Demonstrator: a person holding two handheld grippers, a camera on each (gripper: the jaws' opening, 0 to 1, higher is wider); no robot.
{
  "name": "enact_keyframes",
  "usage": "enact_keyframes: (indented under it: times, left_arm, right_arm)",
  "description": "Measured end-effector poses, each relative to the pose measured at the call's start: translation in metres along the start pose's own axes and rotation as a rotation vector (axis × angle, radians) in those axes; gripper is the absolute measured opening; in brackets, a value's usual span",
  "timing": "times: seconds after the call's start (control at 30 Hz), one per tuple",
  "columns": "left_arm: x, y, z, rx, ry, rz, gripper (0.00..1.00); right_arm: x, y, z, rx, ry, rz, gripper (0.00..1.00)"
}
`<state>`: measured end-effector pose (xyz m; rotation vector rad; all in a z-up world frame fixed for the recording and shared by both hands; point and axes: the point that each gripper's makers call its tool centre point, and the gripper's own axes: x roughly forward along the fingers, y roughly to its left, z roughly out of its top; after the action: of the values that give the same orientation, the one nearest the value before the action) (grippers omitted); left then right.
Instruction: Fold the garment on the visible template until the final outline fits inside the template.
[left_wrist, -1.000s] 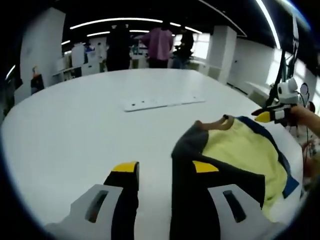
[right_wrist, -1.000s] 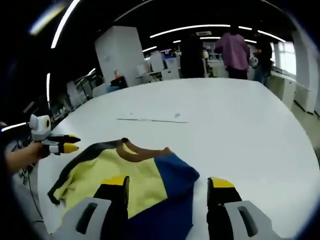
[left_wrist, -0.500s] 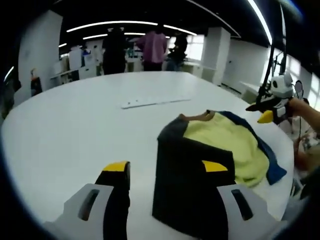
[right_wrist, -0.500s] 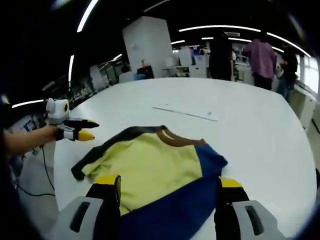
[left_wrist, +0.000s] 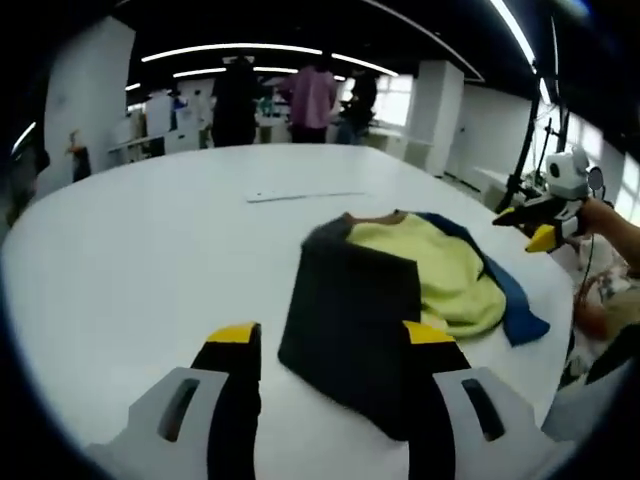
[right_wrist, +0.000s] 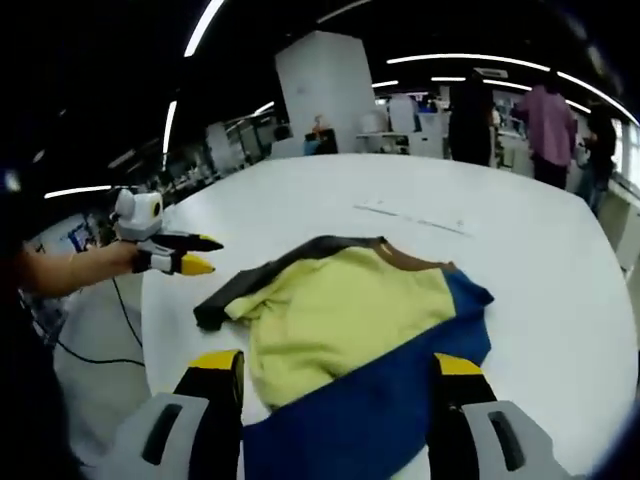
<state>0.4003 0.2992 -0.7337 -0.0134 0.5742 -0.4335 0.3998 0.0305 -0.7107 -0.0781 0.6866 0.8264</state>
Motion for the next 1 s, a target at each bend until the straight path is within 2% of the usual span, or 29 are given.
enact_keyframes:
  times: [0.33, 0.47, 0.53, 0.77, 1.0]
  left_arm:
    - [-0.023, -0.004, -0.031, -0.039, 0.018, 0.038, 0.46]
    - [-0.026, -0.005, -0.04, -0.039, 0.034, 0.046, 0.44]
    - [-0.029, -0.006, -0.045, -0.039, 0.038, 0.057, 0.43]
    - [-0.028, -0.013, -0.061, -0.075, 0.058, 0.059, 0.38]
    - [-0.02, -0.019, -0.077, -0.054, 0.106, 0.064, 0.31]
  right_arm:
    - [-0.015, 0.034, -0.031, -0.007, 0.03, 0.041, 0.7]
    - [-0.019, 0.046, -0.044, 0.011, 0.04, 0.069, 0.65]
    - [-0.02, 0.053, -0.053, -0.008, 0.048, 0.087, 0.63]
    - [-0.021, 0.068, -0.077, -0.031, 0.089, 0.118, 0.51]
    - [-0.015, 0.076, -0.097, -0.096, 0.135, 0.121, 0.36]
